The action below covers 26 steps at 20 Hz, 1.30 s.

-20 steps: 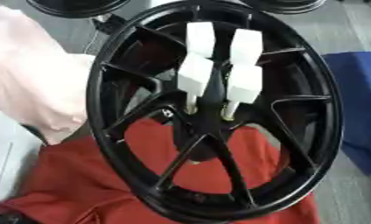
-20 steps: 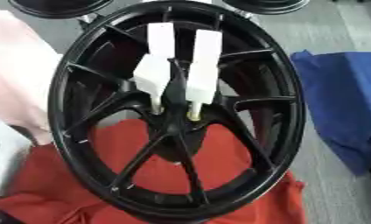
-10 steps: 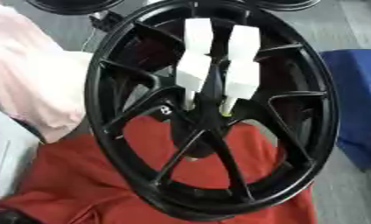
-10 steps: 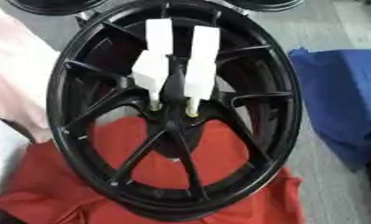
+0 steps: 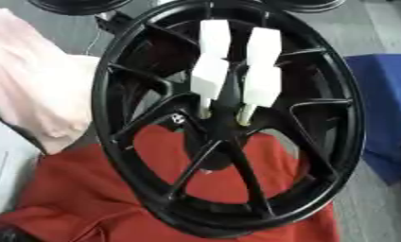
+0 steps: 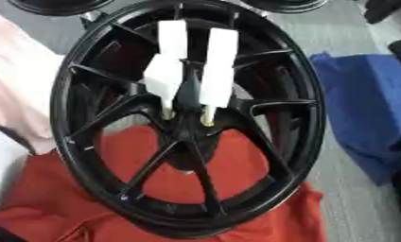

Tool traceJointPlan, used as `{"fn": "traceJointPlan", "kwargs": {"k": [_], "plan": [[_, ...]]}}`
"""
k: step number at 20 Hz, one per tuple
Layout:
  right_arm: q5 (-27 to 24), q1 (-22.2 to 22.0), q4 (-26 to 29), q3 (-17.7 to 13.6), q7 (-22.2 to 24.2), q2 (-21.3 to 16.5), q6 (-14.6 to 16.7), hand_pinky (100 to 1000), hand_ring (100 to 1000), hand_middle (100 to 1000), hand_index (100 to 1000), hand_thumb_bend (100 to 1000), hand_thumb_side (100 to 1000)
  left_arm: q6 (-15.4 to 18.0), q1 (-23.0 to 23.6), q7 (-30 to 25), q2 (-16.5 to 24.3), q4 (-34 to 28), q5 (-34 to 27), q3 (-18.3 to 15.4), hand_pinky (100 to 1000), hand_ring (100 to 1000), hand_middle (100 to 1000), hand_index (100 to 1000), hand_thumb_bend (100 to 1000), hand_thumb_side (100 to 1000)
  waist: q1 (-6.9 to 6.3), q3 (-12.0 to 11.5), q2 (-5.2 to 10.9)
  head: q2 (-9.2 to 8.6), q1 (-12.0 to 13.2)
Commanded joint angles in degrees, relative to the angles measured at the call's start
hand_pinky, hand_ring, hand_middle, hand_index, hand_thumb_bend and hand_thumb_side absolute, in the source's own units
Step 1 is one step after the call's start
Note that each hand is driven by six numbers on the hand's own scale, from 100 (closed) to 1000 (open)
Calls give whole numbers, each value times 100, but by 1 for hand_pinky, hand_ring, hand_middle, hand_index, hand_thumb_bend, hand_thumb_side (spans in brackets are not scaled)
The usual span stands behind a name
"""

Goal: Pull the pin out of the wheel hub.

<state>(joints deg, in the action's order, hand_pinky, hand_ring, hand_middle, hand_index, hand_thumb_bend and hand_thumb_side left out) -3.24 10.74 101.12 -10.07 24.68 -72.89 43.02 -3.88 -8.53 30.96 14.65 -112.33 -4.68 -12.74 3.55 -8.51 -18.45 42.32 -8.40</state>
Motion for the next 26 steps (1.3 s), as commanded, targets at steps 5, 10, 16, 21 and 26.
{"fn": "traceJointPlan", "kwargs": {"k": [5, 10, 16, 21, 26], "plan": [[-360, 849, 113, 455, 1070, 28, 516, 848, 797, 705, 778, 100, 178, 3, -14, -60, 169, -44, -40, 42, 699, 559, 531, 763, 336, 627, 11, -30, 204, 88, -121], [-806, 1717, 137, 844, 1571, 656, 66, 848, 793, 693, 777, 100, 157, 1, 57, -52, 195, -21, -34, 33, 699, 559, 532, 763, 335, 628, 34, 41, 271, 164, -113], [-904, 2560, -94, 1235, 2291, 1582, -530, 851, 794, 688, 779, 100, 200, -6, 169, 12, 237, -5, -4, -21, 699, 559, 532, 763, 334, 631, 65, 212, 321, 180, -28], [-716, 3008, -96, 1440, 2670, 2296, -826, 853, 800, 698, 783, 100, 201, -19, 262, 60, 280, 6, 23, -63, 699, 559, 533, 762, 331, 633, 86, 341, 340, 180, 161], [-346, 3220, 32, 1605, 2727, 2789, -983, 855, 805, 707, 787, 100, 209, -31, 347, 104, 329, 8, 46, -102, 699, 560, 533, 762, 330, 634, 102, 446, 350, 180, 341]]}}
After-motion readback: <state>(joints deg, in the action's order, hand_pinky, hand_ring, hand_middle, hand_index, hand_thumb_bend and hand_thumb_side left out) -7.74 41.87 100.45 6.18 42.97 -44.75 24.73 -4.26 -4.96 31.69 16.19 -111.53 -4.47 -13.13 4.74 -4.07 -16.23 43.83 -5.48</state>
